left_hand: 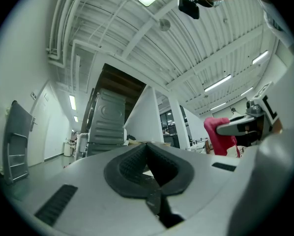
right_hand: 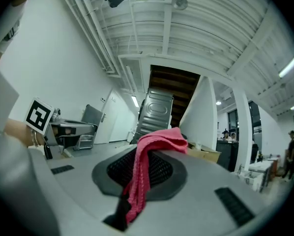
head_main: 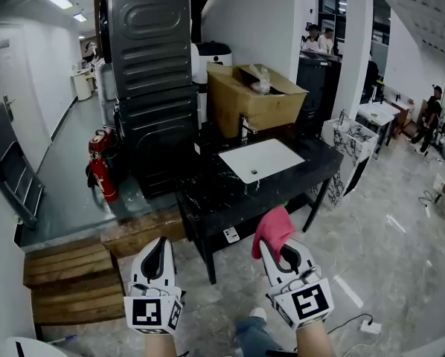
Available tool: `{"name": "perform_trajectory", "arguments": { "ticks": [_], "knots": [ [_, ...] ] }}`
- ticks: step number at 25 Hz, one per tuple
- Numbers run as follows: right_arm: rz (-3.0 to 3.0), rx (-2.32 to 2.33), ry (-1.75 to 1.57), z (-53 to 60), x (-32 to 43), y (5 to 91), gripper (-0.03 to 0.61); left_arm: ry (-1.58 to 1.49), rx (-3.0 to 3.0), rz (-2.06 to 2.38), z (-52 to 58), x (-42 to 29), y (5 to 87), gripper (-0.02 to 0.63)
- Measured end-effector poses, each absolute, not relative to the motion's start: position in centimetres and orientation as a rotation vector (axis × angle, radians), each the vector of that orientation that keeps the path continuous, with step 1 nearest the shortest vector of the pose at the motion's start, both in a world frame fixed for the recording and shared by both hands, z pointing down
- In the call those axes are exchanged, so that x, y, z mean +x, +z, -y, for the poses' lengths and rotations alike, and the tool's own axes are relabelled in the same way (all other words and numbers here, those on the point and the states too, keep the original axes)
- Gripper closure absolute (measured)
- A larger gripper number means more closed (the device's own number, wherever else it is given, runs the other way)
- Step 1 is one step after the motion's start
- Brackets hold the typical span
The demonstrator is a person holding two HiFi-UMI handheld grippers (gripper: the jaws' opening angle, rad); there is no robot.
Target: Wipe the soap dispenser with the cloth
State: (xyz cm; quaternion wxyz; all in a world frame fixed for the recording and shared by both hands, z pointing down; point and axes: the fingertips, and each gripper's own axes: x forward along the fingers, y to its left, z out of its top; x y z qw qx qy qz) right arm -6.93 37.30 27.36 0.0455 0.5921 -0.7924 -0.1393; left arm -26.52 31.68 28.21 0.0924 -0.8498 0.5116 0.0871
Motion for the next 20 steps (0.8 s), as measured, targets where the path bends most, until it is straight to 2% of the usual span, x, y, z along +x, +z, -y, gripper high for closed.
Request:
{"name": "perform_trajectory", "arguments": {
  "ticks": [7, 20],
  "knots": [
    [2.480, 1.815, -0.376, -31.2, -4.2, 28.9, 0.531, 0.147, -2.521, -1.461, -26.3, -23.4, 29.4, 0.601],
    [2.649, 1.693, -0.257, -13.3, 4.6, 28.4, 0.529, 0.139, -2.413, -1.645, -10.2, -17.3, 28.3, 0.600]
  ]
}}
